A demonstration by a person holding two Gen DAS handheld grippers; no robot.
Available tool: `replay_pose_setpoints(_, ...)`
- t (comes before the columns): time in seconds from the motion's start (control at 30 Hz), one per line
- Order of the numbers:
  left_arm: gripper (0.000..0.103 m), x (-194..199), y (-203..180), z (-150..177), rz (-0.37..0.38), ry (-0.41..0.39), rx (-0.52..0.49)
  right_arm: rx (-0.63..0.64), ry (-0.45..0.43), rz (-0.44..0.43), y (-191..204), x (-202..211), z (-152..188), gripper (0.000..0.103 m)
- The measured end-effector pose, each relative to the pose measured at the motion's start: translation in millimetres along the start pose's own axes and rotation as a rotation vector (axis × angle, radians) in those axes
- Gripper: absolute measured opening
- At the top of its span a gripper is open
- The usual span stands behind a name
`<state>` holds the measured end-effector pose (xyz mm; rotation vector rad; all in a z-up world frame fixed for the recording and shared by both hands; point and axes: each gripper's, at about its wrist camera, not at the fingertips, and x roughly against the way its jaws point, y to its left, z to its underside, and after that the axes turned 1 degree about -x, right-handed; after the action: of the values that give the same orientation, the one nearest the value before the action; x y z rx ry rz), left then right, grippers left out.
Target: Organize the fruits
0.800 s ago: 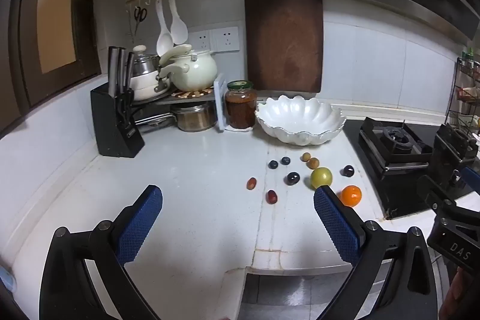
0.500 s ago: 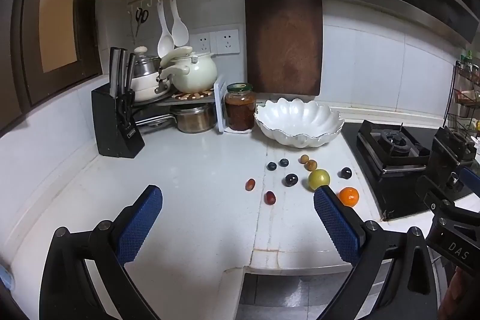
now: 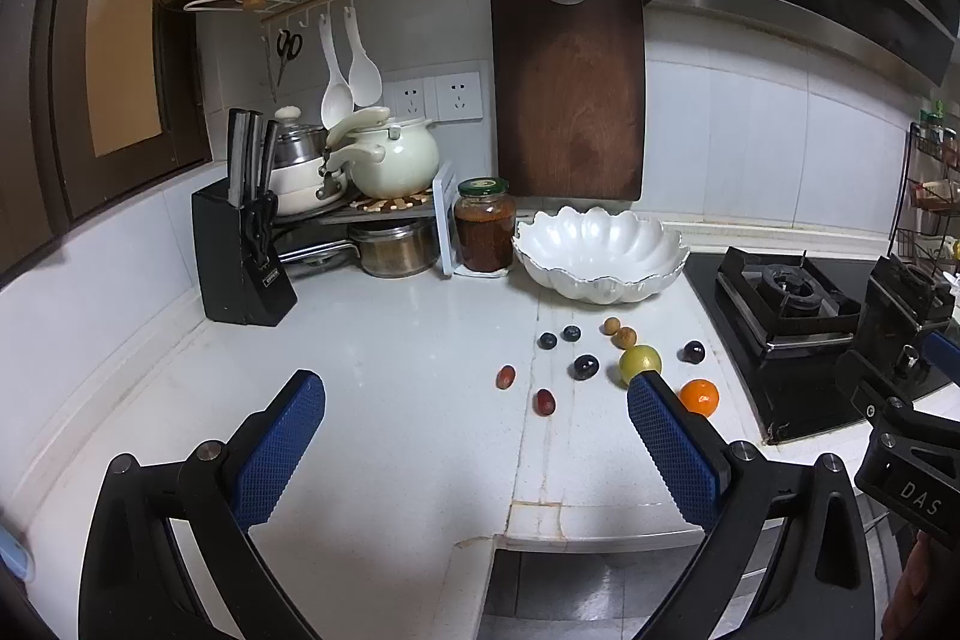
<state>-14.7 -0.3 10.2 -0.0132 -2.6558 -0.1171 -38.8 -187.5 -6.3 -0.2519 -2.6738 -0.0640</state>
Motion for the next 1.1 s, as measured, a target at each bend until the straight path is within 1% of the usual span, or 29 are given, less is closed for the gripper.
replay_pose_setpoints(0.23, 0.103, 3.9, 2.4, 0.4, 0.011, -0.007, 0.013, 0.007, -0.012, 0.002, 2.1, 2.0, -0.4, 0.102)
replay_pose_setpoints(1.1, 0.103, 7.8, 3.8, 1.3, 0.002, -0.028, 0.005, 0.015, -0.035, 0.006, 5.6, 5.8, 1.2, 0.102)
